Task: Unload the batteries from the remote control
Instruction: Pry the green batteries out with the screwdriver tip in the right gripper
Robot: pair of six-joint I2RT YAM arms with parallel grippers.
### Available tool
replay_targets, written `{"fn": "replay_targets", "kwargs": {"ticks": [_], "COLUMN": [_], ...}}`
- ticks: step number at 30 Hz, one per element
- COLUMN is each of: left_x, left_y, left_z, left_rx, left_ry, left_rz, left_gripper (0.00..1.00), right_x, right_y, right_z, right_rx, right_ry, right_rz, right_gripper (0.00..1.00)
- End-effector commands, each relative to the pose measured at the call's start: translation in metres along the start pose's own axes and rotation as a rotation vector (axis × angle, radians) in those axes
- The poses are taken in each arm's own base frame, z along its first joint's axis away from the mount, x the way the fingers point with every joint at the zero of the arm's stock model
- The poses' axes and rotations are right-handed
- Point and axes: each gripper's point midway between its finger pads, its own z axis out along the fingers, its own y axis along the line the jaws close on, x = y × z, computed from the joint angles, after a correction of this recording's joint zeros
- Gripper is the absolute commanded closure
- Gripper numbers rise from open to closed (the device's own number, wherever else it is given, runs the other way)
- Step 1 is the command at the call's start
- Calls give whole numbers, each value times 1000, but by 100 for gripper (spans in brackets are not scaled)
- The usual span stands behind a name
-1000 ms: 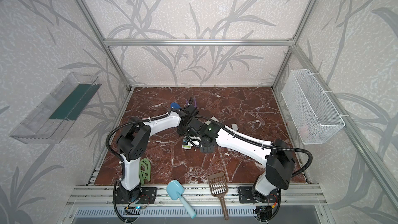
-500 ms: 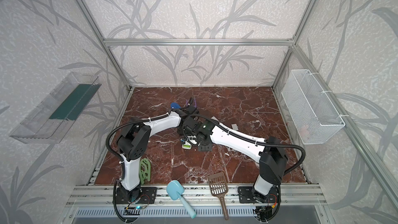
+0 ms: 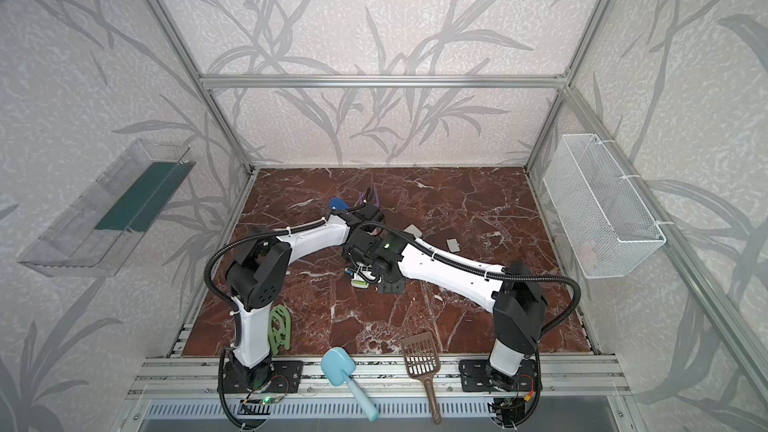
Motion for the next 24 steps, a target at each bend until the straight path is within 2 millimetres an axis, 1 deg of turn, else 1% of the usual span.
{"fn": "replay_targets", "kwargs": {"ticks": [1, 6, 17, 24], "left_x": [9, 13, 15, 17], "left_y": [16, 17, 20, 21], "left_z": [1, 5, 7, 10], "left_rx": [-71, -72, -83, -92], "left_ry": [30, 41, 48, 55], "left_rz": [-27, -30, -32, -36], "left_gripper": [52, 54, 55, 56], "right_x": [-10, -11, -14, -7], "right_y": [22, 25, 35, 34], "right_z": [14, 23, 30, 36], "right_rx": [-71, -58, -95, -62], "right_ry": [-68, -130, -283, -318], "right_rz": [76, 197, 395, 482], "right_gripper": [100, 100, 100, 100]}}
